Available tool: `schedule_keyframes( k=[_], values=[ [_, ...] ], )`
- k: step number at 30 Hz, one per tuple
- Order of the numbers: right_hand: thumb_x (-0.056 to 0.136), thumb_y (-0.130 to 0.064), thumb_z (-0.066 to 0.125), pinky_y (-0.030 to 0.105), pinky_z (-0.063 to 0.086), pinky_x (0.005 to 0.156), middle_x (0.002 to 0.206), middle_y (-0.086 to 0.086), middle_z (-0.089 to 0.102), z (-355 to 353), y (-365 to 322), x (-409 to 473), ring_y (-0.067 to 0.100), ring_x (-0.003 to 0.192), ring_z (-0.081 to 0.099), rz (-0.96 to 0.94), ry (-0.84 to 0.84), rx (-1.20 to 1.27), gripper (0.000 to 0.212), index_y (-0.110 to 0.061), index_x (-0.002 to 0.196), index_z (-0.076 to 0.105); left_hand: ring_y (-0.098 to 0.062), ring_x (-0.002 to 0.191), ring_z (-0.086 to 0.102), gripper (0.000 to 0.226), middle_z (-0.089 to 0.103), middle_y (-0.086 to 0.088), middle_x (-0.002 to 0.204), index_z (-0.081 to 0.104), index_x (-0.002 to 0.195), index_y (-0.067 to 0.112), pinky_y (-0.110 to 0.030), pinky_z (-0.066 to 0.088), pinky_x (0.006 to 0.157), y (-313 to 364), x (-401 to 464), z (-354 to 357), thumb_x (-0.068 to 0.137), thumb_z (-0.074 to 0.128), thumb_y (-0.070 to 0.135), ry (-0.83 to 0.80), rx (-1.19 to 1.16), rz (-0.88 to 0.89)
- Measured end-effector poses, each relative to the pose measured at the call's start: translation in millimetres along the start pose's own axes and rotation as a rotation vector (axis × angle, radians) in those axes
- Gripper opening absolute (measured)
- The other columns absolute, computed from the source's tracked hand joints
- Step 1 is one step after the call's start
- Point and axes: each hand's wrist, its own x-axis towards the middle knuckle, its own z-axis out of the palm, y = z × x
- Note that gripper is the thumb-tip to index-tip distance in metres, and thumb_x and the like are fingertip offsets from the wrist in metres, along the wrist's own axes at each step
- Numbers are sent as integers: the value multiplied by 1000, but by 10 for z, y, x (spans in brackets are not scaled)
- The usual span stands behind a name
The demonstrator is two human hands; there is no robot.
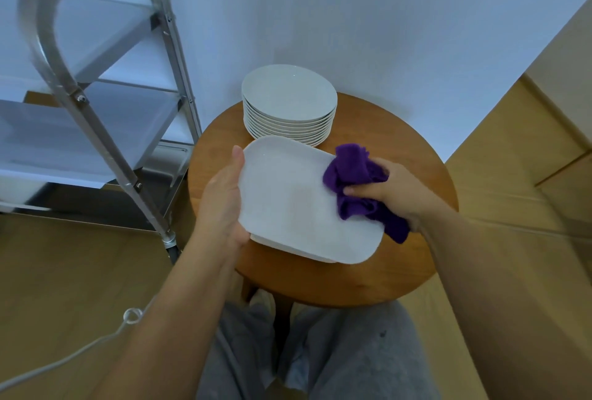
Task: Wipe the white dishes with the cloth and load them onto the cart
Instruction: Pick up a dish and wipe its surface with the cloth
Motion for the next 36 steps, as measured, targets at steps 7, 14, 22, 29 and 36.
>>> schedule_keyframes(
  k=[7,14,22,29,36],
  values=[
    [72,-8,76,45,56,80,101,12,70,486,224,-246,29,90,67,79,433,630,37,-15,106,62,-15,77,71,33,72,11,71,69,62,43,-34,58,61,-66,-190,143,86,52,58,126,-144,99],
    [73,-19,78,38,54,86,108,-2,63,866,182,-363,18,95,63,40,846,885,52,-25,117,50,-16,89,65,30,66,14,92,56,89,45,-24,55,56,-540,-543,546,80,43,71,210,-319,4],
    [73,-15,78,33,56,66,97,0,68,326,4,-660,21,84,66,-15,510,286,42,-23,109,58,-26,102,63,61,65,-6,113,58,118,23,-44,52,82,-75,-430,22,72,53,65,-247,-15,-138],
    [72,-14,79,27,55,64,96,-5,69,449,-177,-663,13,80,68,-151,325,148,36,-28,98,59,-20,71,71,35,74,-6,83,62,109,10,-30,55,57,78,-431,311,95,48,39,-280,113,-192],
    [70,-13,80,35,56,78,96,-5,71,701,180,-881,17,89,68,-166,348,282,43,-27,105,60,-19,79,71,23,74,2,91,60,102,29,-31,56,57,57,-484,249,93,48,47,-131,-214,14]
  ],
)
